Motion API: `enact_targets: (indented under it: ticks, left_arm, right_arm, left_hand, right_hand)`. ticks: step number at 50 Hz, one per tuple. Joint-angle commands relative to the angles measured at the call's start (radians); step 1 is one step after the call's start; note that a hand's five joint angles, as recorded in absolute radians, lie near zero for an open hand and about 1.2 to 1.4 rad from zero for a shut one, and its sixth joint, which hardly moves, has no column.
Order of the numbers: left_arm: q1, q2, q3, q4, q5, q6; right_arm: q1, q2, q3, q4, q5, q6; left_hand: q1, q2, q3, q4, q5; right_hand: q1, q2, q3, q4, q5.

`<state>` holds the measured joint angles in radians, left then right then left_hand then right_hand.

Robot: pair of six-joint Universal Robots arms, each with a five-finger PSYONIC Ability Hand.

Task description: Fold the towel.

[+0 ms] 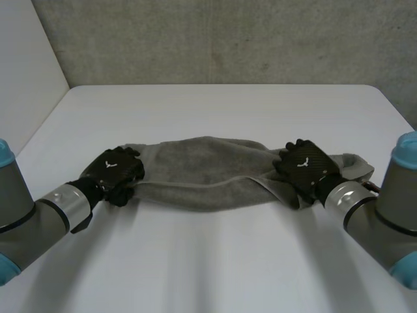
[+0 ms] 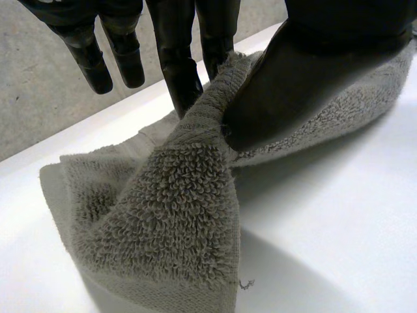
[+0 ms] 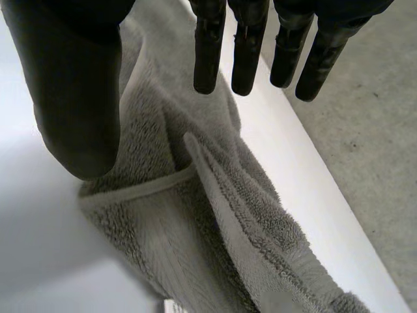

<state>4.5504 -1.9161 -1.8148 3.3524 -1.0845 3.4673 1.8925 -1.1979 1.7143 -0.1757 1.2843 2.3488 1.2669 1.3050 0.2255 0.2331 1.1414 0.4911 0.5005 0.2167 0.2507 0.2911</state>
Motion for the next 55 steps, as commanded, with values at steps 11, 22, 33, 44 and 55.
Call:
enact_targets:
  ticks: [11, 22, 33, 44, 55]
  left_arm:
    - [-0.010, -0.006, 0.000, 0.001, 0.000, 0.001]
    - [-0.010, -0.006, 0.000, 0.001, 0.000, 0.000]
    - [-0.007, -0.003, 0.000, 0.001, -0.002, -0.001]
    - [0.009, 0.019, -0.001, -0.001, -0.005, -0.001]
    - [-0.001, 0.016, -0.008, -0.001, -0.002, -0.001]
  right_arm:
    - [0.054, 0.138, -0.059, -0.159, 0.115, -0.258]
    - [0.053, 0.176, -0.070, -0.160, 0.116, -0.282]
    - [0.030, 0.052, -0.038, -0.145, 0.096, -0.249]
    - [-0.168, -0.164, 0.039, -0.053, -0.011, -0.062]
    - [-0.286, -0.115, 0.093, 0.035, -0.115, -0.083]
  left_hand:
    - [0.129, 0.091, -0.051, -0.059, 0.080]
    - [0.129, 0.091, -0.051, -0.059, 0.080]
    - [0.129, 0.091, -0.051, -0.059, 0.080]
    - [0.129, 0.091, -0.051, -0.059, 0.080]
    - [0.129, 0.091, -0.051, -0.059, 0.080]
  right_hand:
    - [0.058, 0.048, -0.042, -0.076, 0.083]
    - [0.283, 0.273, -0.042, -0.076, 0.308]
    - [0.905, 0.896, -0.042, -0.076, 0.931]
    - [0.905, 0.896, -0.042, -0.076, 0.931]
    - [0.905, 0.896, -0.042, -0.076, 0.931]
